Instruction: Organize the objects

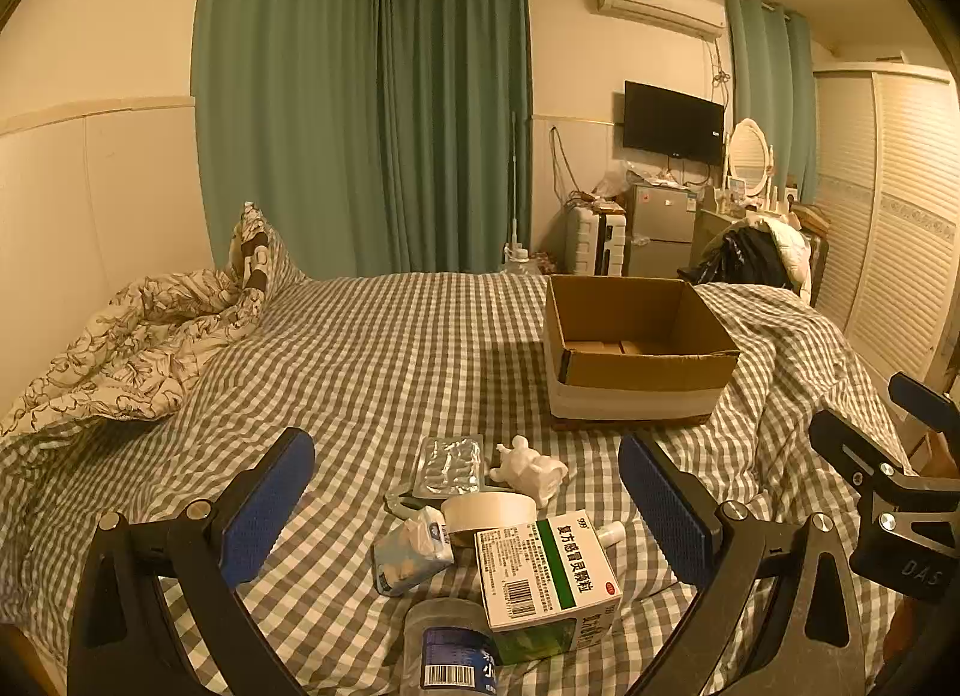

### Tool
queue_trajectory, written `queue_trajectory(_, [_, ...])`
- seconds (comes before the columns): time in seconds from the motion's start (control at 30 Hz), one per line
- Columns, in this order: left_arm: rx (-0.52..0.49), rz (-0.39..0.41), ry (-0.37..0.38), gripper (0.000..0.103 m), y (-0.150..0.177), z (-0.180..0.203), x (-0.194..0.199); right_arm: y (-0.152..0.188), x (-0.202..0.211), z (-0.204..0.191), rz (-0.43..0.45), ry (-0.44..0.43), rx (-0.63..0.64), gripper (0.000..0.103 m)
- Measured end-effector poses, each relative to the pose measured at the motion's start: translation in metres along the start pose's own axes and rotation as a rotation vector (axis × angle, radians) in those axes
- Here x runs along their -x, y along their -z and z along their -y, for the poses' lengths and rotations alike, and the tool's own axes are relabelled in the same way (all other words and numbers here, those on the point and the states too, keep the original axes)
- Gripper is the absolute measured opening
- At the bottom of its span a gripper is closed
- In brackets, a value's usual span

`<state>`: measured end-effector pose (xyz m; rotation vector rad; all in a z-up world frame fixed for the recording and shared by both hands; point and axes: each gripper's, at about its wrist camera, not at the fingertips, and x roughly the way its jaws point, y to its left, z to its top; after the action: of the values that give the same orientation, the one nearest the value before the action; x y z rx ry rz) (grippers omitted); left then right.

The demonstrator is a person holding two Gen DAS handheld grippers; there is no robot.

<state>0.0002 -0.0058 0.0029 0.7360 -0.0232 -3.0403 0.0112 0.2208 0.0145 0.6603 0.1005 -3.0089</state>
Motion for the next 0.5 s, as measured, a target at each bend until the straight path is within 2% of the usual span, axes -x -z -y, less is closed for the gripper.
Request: queue_trajectory(0.5, [0.000,0.003,-0.006,0.103,-0.0006,-0.0002,0.0022,-0.0012,0.0006,-0.0015,0.006,0.001,0.010,0.103])
